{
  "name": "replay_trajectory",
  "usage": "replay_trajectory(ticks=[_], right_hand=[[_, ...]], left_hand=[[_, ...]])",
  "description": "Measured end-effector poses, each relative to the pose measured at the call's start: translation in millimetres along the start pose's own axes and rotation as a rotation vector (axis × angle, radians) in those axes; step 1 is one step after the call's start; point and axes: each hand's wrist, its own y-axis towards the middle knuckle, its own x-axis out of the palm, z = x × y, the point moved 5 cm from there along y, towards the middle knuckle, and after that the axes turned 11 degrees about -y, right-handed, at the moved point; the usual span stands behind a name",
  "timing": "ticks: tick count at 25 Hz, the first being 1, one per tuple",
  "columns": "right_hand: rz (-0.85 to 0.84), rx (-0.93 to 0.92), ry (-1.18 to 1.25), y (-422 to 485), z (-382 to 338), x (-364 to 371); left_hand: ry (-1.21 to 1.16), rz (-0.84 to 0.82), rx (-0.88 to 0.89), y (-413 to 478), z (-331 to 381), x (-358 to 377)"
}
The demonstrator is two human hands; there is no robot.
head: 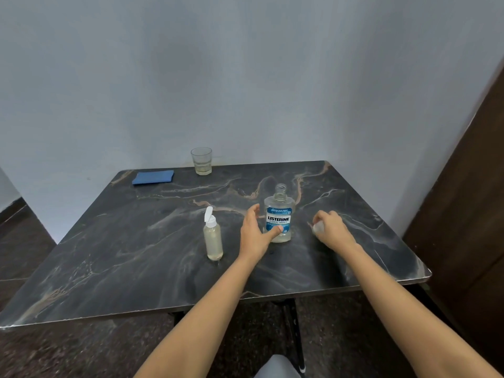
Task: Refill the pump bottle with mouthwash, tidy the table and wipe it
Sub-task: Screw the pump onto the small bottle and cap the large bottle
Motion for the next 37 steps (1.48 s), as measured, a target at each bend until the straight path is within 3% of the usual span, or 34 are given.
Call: replay_trajectory(ticks=[4, 6, 8, 16, 29, 37], right_hand=[[0.148, 0.020, 0.512, -2.1, -15.5, -48.2], [0.116, -0.082, 0.796, -0.1, -37.7, -74.1], [0.107, -0.206, 0.928, 0.2, -62.9, -94.2], [0.002, -0.434, 0.794, -1.8, -107.8, -80.5], [0.033, -0.494, 0.792, -8.1, -109.5, -85.7], [-0.041, -0.469, 0.687, -12.9, -101.6, -74.9]], left_hand=[[-0.092, -0.086, -0.014, 16.5, 10.8, 9.9], [-0.112, -0.104, -0.032, 20.0, 14.7, 13.9], [-0.119, -0.096, -0.034, 21.1, 13.8, 16.6], [-0.072, -0.116, -0.012, 20.2, 6.7, 16.4], [-0.036, -0.142, -0.024, 22.3, 6.7, 16.1], [-0.033, -0.130, -0.023, 19.2, 9.5, 15.4]])
